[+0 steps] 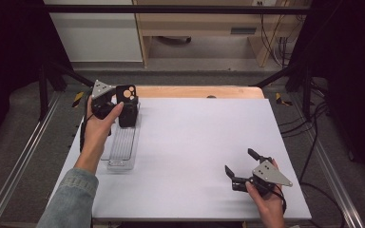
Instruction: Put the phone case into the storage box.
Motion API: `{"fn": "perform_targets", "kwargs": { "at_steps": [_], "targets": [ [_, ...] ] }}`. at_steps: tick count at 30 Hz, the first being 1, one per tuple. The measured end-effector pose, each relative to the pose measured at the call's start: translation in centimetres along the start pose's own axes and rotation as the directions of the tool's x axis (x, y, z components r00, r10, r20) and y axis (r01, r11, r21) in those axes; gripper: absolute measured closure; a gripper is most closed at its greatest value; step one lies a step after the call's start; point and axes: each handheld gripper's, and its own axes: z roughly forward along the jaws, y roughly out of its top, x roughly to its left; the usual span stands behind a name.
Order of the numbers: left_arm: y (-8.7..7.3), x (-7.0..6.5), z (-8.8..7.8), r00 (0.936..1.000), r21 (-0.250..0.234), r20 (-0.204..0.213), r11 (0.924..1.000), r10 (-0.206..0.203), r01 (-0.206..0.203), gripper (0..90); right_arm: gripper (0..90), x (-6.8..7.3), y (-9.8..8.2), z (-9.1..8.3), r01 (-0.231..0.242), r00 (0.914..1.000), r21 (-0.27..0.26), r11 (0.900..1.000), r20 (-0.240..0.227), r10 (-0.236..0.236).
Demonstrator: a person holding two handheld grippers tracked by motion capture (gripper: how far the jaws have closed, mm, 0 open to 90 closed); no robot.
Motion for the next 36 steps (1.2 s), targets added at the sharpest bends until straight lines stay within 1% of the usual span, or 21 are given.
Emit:
{"fn": "perform_targets", "kwargs": {
  "at_steps": [2, 4, 7, 8, 10, 11, 12, 17, 19, 24, 25, 30, 36],
  "targets": [
    [-0.1, -0.2, -0.3, 0.9999, 0.005, 0.004, 0.9999, 0.016, -0.016, 4.3, 3.2, 0.1, 0.1, 0.0, -0.003, 1.0000, -0.004, 1.000, -0.003, 0.003],
    [-0.1, -0.4, -0.6, 0.9997, 0.000, 0.012, 0.9997, 0.024, -0.024, 4.3, 3.2, 0.3, 0.1, 0.1, 0.003, 1.0000, -0.001, 1.000, -0.009, -0.003],
    [-0.3, -0.7, -0.9, 0.9995, -0.009, 0.026, 0.9998, 0.020, -0.019, 4.1, 3.2, 0.4, 0.1, 0.3, 0.010, 0.9999, 0.007, 1.000, -0.006, -0.010],
    [-0.5, -0.8, -1.0, 0.9992, -0.003, 0.027, 0.9996, 0.029, -0.029, 4.1, 3.2, 0.5, 0.0, 0.3, 0.009, 1.0000, 0.008, 1.000, -0.002, -0.009],
    [-0.7, -1.1, -1.3, 0.9968, 0.014, -0.002, 0.9967, 0.080, -0.080, 4.1, 3.5, 0.5, 0.0, 0.4, 0.011, 0.9998, 0.016, 1.000, 0.014, -0.011],
    [-0.8, -1.2, -1.4, 0.9951, 0.012, -0.013, 0.9951, 0.098, -0.098, 4.2, 3.6, 0.5, 0.0, 0.4, 0.016, 0.9997, 0.023, 1.000, 0.020, -0.016],
    [-0.9, -1.3, -1.6, 0.9944, 0.011, -0.012, 0.9944, 0.105, -0.105, 4.2, 3.6, 0.5, -0.1, 0.4, 0.018, 0.9996, 0.025, 1.000, 0.024, -0.018],
    [-1.4, -1.4, -2.5, 0.9956, 0.004, -0.002, 0.9956, 0.093, -0.093, 4.1, 3.3, 0.3, -0.1, 0.3, 0.010, 0.9996, 0.020, 1.000, 0.027, -0.010],
    [-1.5, -1.6, -2.8, 0.9951, 0.000, -0.003, 0.9951, 0.099, -0.099, 4.1, 3.3, 0.3, -0.1, 0.3, 0.009, 0.9996, 0.021, 1.000, 0.025, -0.010],
    [-1.6, -1.7, -3.6, 0.9957, -0.023, 0.003, 0.9954, 0.093, -0.093, 3.9, 3.3, 0.4, -0.1, 0.3, 0.016, 0.9996, 0.019, 1.000, 0.021, -0.017],
    [-1.6, -1.7, -3.8, 0.9963, -0.028, 0.007, 0.9960, 0.086, -0.085, 3.8, 3.3, 0.4, -0.1, 0.3, 0.017, 0.9996, 0.019, 1.000, 0.021, -0.017],
    [-1.5, -2.0, -4.5, 0.9958, -0.049, 0.019, 0.9949, 0.090, -0.089, 3.7, 3.3, 0.4, -0.1, 0.3, 0.014, 0.9996, 0.016, 1.000, 0.025, -0.015],
    [-1.7, -2.5, -5.4, 0.9960, -0.069, 0.036, 0.9944, 0.082, -0.080, 3.6, 3.3, 0.3, -0.1, 0.3, 0.015, 0.9995, 0.017, 1.000, 0.027, -0.016]
  ]
}}
